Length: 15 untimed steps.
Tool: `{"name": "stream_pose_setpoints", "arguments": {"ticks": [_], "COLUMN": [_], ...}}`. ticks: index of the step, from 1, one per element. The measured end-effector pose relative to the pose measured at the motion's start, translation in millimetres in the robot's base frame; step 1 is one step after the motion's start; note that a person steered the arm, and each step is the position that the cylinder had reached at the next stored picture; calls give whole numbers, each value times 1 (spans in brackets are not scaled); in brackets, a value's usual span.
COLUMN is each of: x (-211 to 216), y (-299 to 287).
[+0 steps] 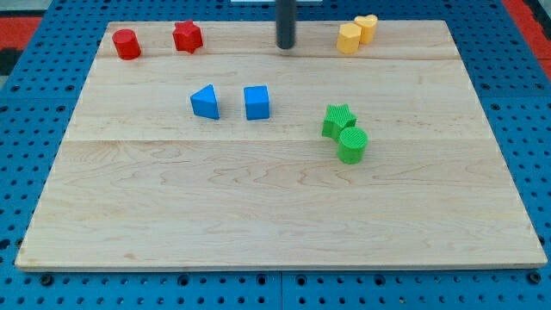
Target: Move the green star and green circle to the top center
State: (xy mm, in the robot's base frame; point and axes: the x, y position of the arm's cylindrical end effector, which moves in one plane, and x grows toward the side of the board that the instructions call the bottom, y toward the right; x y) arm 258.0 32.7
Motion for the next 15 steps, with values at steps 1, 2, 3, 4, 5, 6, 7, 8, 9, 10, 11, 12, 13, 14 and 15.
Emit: {"name": "stream_pose_setpoints", "arguments": {"ticks": [1, 2, 3, 4, 5, 6, 7, 8, 9, 10, 11, 12, 13, 14, 15], "x": [15, 43, 103, 179, 234, 281, 267, 203, 198, 219, 216, 197, 167, 141, 112], "y": [47, 84, 87, 88, 93, 89, 43, 47, 57, 60, 96, 97, 56, -9, -26]}}
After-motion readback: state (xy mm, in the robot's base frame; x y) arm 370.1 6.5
